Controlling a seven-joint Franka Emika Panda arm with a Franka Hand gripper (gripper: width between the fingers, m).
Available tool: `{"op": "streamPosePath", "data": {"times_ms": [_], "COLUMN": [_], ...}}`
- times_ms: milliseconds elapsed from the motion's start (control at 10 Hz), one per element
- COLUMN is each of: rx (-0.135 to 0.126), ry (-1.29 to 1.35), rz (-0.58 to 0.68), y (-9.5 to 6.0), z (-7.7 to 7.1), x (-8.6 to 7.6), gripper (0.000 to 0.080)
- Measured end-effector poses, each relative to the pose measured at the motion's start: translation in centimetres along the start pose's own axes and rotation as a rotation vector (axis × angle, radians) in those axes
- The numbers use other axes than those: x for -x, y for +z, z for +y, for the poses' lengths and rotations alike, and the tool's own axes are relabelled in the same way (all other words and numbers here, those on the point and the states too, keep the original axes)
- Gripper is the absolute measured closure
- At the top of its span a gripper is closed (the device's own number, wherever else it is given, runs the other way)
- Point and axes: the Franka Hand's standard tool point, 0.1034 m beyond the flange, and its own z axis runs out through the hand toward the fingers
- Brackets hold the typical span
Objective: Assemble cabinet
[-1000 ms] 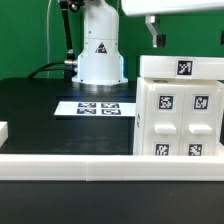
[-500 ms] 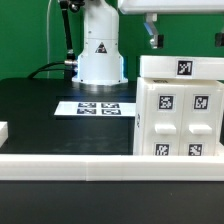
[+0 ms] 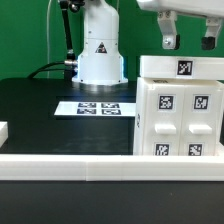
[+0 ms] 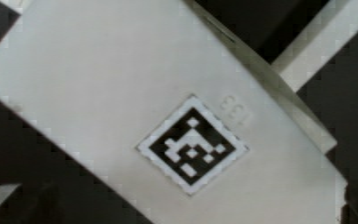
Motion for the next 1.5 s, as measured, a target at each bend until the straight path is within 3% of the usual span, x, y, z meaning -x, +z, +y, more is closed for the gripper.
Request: {"op": "streamPosePath", "data": {"times_ms": [600, 1000, 1400, 1500], "rx": [0.021, 0.008, 0.007, 0.007], "ry": [-0.589, -0.609, -0.602, -0.601], "rz": [-0.046, -0.060, -0.062, -0.062], "y": [0.4, 2.0, 2.2, 2.2], "z": [0.1, -0.1, -0.1, -0.1], "x": [0.6, 1.0, 1.1, 1.1], "gripper": [0.0002, 0.0002, 0.0014, 0.0175]}}
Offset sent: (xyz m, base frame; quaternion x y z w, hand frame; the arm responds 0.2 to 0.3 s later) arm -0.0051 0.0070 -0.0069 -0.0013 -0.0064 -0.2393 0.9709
